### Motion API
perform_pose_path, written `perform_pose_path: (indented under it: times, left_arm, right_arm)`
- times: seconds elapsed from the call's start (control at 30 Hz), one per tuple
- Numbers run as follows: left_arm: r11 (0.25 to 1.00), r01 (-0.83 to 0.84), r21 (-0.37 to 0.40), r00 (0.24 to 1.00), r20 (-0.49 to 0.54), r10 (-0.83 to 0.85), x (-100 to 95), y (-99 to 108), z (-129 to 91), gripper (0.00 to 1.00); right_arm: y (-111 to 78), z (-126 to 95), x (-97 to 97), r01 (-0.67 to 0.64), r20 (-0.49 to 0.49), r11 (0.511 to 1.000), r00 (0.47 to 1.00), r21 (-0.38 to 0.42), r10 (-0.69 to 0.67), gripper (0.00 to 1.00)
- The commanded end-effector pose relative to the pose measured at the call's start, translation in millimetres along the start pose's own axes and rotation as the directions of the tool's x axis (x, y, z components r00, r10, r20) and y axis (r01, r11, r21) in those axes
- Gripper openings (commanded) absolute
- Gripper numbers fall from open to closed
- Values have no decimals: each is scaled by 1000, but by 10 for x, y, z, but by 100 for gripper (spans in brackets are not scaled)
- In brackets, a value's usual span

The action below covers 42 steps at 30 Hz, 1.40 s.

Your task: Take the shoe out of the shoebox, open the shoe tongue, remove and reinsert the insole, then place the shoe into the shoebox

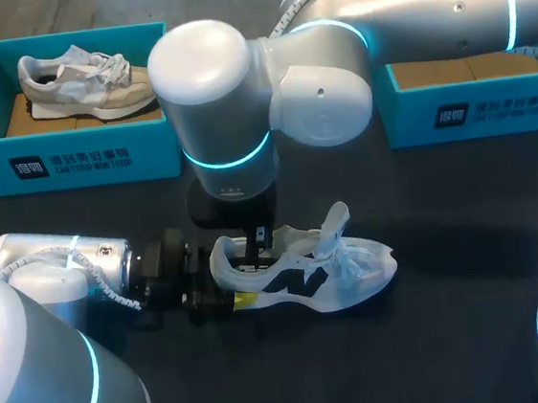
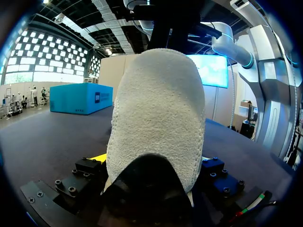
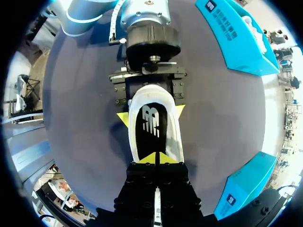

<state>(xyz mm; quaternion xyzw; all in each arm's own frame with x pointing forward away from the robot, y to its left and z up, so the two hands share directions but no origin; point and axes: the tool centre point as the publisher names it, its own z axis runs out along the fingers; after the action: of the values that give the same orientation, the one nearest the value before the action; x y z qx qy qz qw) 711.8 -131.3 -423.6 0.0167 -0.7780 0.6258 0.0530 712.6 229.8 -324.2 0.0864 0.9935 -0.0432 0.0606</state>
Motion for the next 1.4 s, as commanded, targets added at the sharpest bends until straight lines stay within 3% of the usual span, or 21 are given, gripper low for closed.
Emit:
perform_pose_path:
  times: [0.03, 0.33, 0.67, 0.93, 1.4]
  left_arm:
    - [1000, 1, -1, 1000, -1, -1, -30, 24, 1, 0]
    - [1000, 1, -1, 1000, -1, -1, -30, 24, 1, 0]
    - [1000, 1, -1, 1000, -1, -1, -30, 24, 1, 0]
    - [1000, 1, -1, 1000, -1, -1, -30, 24, 1, 0]
    - [1000, 1, -1, 1000, -1, -1, -30, 24, 1, 0]
  right_arm:
    - [34, 128, 12, 11, -2, 1000, 1000, 0, -11, 0]
    - [8, 429, -20, 36, 6, 999, 999, 6, -36, 0]
    - [-70, 601, -81, 49, 1, 998, 999, 31, -49, 0]
    - [-251, 666, -68, 5, -2, 999, 1000, 53, -5, 0]
    - [-426, 605, -61, -33, 43, 999, 999, -3, 33, 0]
